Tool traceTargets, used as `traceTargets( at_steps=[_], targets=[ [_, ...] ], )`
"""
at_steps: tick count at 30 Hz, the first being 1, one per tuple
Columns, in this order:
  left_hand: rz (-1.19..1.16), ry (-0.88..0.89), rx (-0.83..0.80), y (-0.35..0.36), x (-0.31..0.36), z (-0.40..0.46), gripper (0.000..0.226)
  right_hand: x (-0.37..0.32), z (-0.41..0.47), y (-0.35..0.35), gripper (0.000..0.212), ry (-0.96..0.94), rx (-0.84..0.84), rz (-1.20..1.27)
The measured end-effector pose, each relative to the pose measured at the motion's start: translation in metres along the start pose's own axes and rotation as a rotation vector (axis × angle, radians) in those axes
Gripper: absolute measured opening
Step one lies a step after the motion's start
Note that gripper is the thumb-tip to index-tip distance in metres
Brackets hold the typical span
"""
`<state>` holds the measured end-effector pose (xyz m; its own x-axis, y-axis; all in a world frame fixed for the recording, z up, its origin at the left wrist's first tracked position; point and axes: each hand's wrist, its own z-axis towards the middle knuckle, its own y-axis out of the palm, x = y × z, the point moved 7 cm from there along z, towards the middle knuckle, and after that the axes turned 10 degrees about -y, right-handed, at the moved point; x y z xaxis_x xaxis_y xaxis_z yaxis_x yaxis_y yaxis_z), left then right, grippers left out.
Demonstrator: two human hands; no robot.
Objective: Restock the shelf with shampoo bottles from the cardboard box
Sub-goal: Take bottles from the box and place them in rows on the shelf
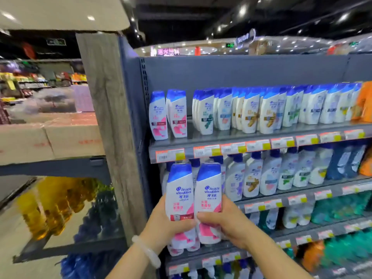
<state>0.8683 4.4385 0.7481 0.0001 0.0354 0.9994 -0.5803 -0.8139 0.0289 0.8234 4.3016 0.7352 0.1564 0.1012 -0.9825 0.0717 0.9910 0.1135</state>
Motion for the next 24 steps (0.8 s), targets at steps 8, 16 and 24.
traceTargets(
  at_steps=[8,16,24],
  targets=[
    [-0.011,0.006,0.092,0.097,0.033,0.010,0.068,-0.045,-0.018,-0.083,0.065,-0.004,-0.081,0.028],
    [-0.019,0.026,0.240,0.130,0.068,0.016,0.057,-0.081,0.004,-0.109,0.052,-0.010,-0.239,0.012],
    [0.008,0.065,0.396,0.062,0.109,0.022,0.065,-0.110,0.053,-0.053,0.054,-0.093,-0.260,0.051]
  ],
)
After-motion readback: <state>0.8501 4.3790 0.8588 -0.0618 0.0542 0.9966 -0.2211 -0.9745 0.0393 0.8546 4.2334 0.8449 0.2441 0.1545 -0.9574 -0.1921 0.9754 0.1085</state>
